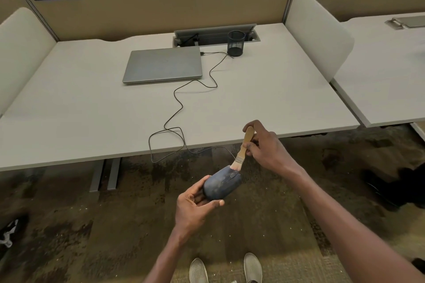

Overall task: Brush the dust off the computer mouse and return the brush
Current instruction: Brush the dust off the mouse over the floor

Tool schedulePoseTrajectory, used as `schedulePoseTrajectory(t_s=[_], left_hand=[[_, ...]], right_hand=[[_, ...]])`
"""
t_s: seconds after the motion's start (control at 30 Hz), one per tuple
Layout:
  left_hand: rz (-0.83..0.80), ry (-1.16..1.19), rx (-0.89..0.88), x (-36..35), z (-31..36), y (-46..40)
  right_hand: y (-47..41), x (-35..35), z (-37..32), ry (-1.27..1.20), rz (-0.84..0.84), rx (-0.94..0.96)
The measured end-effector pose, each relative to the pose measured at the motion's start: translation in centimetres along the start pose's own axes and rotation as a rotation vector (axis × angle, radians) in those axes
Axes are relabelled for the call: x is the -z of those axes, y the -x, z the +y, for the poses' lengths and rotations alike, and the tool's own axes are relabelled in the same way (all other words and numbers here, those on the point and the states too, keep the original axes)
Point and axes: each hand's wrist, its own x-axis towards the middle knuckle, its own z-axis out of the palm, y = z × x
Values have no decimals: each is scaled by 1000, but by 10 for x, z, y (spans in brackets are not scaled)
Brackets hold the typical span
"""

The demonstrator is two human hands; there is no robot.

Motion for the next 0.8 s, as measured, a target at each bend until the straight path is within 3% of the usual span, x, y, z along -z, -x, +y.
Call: schedulePoseTrajectory(t_s=[0.2,0.4,0.63,0.8], left_hand=[[4,17,9,1,-2,1],[-14,39,5,2,0,-1],[-15,76,2,-1,4,-2],[-31,70,3,0,-1,-3]], right_hand=[[-4,6,-1,-21,25,22],[-7,8,-11,-9,-139,72],[-9,7,-18,-18,-20,66],[-10,8,-25,-33,-74,96]])
